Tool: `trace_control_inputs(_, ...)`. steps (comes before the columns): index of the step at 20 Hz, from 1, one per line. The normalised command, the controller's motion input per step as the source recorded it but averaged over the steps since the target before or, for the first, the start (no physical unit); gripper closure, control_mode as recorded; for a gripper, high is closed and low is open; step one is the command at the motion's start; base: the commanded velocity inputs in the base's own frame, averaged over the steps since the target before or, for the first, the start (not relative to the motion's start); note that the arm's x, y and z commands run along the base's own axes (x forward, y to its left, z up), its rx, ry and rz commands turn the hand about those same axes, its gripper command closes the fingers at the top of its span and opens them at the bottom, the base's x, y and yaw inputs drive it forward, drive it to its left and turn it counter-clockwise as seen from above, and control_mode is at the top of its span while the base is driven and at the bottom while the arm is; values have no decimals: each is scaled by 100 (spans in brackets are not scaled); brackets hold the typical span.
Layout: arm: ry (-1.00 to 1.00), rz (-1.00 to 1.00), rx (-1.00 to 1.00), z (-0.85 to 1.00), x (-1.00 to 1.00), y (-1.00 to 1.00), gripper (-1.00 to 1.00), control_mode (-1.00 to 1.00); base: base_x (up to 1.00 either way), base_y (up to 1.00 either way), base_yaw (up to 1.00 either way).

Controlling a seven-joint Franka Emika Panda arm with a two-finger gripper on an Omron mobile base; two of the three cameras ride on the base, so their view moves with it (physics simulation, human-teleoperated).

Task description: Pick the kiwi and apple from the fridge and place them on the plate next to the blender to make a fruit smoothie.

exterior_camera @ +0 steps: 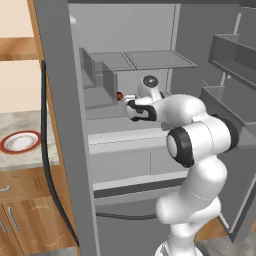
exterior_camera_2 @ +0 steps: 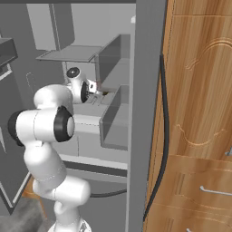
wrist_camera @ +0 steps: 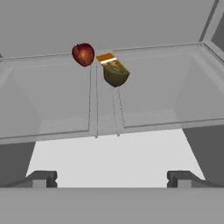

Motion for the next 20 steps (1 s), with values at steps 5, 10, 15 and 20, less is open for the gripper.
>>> trace_control_inputs(5, 0, 0, 0, -20, 66, -13, -100, -100, 0, 0, 0)
trace_control_inputs(10, 0, 0, 0, -25, 61, -5, -100, -100, 0, 0, 0)
trace_control_inputs(15, 0, 0, 0, -25, 62, -7, -100, -100, 0, 0, 0)
trace_control_inputs(20, 0, 0, 0, -22, 66, -1, -100, -100, 0, 0, 0)
